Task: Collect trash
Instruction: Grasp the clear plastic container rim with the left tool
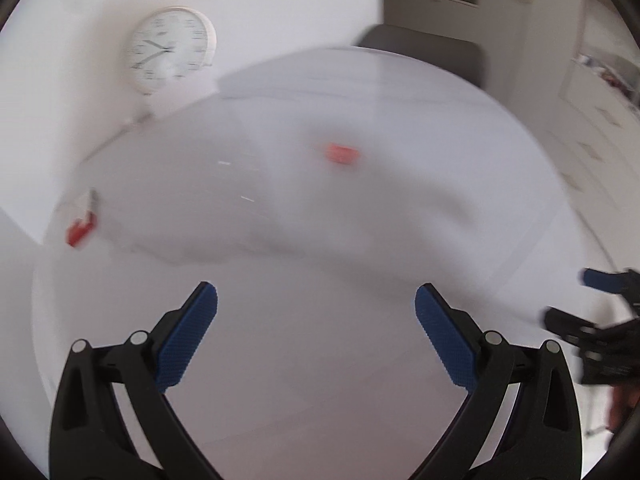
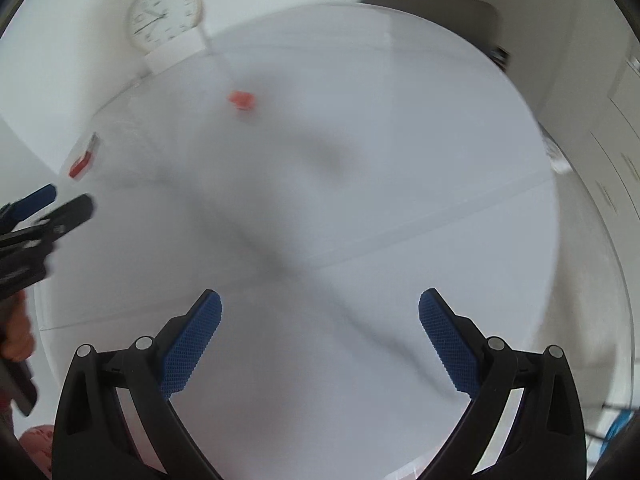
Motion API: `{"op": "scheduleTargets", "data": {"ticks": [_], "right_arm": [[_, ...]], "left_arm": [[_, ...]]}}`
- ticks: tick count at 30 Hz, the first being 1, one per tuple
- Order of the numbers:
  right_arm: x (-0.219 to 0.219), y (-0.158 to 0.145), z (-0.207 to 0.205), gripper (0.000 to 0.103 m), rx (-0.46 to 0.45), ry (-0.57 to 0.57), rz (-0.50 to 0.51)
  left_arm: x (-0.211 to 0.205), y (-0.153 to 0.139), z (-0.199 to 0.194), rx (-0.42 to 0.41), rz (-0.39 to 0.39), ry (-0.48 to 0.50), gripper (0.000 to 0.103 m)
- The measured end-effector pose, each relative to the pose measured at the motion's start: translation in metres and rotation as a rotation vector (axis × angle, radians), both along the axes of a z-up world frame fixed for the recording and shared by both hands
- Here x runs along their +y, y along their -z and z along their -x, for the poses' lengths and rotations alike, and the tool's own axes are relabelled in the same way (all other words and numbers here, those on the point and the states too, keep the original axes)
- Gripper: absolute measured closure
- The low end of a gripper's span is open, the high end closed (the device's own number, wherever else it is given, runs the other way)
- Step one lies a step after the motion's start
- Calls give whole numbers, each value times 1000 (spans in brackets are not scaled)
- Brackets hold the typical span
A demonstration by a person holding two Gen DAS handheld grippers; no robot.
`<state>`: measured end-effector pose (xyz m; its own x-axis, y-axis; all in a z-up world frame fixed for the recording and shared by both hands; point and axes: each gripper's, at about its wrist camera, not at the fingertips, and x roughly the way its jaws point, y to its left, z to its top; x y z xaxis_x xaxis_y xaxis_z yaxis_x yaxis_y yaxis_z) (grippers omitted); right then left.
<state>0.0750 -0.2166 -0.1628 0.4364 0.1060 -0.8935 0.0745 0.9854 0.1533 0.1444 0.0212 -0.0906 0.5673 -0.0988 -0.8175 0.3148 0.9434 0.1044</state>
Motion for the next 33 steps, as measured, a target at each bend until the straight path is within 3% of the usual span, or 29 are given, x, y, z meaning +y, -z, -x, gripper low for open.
{"op": "scheduleTargets", "data": {"ticks": [5, 16, 24, 33], "right_arm": [[22, 4, -56, 5, 3, -65, 11], [42, 22, -165, 5, 20, -146, 10], [50, 32, -192, 5, 36, -189, 14], [50, 32, -193, 5, 39, -191, 11]], "left_arm": [[17, 35, -55, -56, -68, -79, 8], [14, 70, -121, -42, -49, -163, 8], [11, 73, -129, -72, -28, -193, 8], [8, 75, -128, -70, -27, -185, 8]]}}
